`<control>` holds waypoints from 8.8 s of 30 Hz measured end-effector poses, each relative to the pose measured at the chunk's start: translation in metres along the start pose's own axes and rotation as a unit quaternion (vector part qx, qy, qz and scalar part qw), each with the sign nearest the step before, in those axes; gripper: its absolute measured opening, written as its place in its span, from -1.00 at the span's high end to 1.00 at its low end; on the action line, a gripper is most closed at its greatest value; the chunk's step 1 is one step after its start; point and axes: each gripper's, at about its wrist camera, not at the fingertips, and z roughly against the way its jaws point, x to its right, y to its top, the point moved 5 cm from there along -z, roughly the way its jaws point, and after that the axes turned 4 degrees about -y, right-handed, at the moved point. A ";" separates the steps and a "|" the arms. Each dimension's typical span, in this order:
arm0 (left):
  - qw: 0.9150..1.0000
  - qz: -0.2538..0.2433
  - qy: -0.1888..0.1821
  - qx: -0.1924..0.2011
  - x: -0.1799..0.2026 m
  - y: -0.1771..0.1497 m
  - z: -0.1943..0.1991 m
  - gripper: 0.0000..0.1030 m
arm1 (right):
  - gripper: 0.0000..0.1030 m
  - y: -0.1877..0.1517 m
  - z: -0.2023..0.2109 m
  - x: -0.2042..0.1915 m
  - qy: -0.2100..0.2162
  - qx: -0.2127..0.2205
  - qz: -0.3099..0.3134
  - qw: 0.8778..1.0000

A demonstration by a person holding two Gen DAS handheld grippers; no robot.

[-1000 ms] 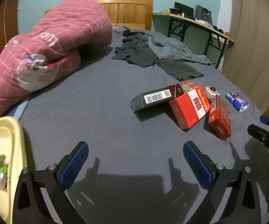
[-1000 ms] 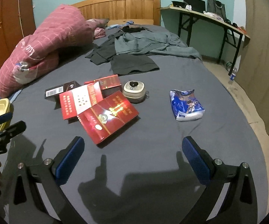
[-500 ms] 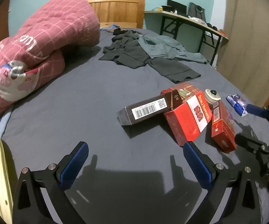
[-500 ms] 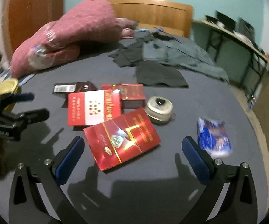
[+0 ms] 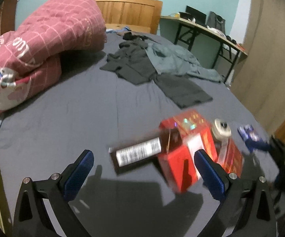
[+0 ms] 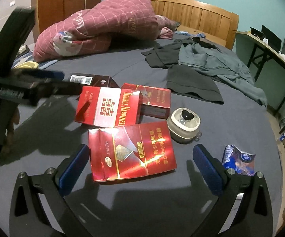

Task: Organize objects
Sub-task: 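Grasp the black Huang Shan pack with the left tool while the right tool grasps the red Diamond pack, then carry the Huang Shan and Diamond packs over the yellow tray with both tools, then open both tools to drop the two packs into the tray, then move both tools back toward the Double Happiness pack and blue snack bag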

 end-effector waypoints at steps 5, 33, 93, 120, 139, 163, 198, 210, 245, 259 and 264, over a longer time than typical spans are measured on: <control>1.000 0.005 0.019 -0.008 0.010 0.015 -0.017 -0.99 | -1.00 0.000 -0.003 -0.003 0.007 -0.003 0.010 1.000; 0.996 0.045 0.071 -0.011 0.015 0.007 -0.051 -0.99 | -0.75 0.002 -0.027 -0.015 -0.012 -0.024 0.040 0.999; 0.993 0.011 0.056 -0.100 -0.047 -0.041 -0.043 -0.91 | -0.75 -0.004 -0.027 -0.013 -0.021 -0.027 0.023 0.999; 0.996 -0.011 0.085 -0.025 -0.017 -0.059 0.102 -0.70 | -0.74 -0.011 0.065 -0.027 -0.114 -0.043 -0.096 0.988; 0.996 -0.002 0.083 0.031 0.003 -0.071 0.247 -0.71 | -0.74 0.030 0.140 -0.058 -0.147 -0.017 -0.105 0.983; 0.986 0.056 0.154 0.016 -0.126 -0.112 0.269 -0.71 | -0.74 0.071 0.070 -0.202 -0.059 -0.028 -0.050 0.997; 0.968 0.112 0.220 0.033 -0.282 -0.103 0.288 -0.71 | -0.74 0.163 -0.013 -0.384 0.048 -0.003 0.051 0.998; 0.966 0.130 0.222 -0.001 -0.322 -0.114 0.234 -0.71 | -0.74 0.143 -0.061 -0.432 0.059 -0.008 0.127 0.990; 0.965 0.136 0.224 0.029 -0.326 -0.104 0.255 -0.99 | -1.00 0.152 -0.044 -0.428 0.070 0.035 0.113 0.990; 0.966 0.123 0.220 0.048 -0.301 -0.093 0.286 -0.99 | -1.00 0.162 -0.020 -0.409 0.062 0.042 0.084 0.994; 0.967 0.123 0.217 0.042 -0.296 -0.096 0.281 -0.99 | -1.00 0.159 -0.019 -0.401 0.064 0.035 0.067 0.995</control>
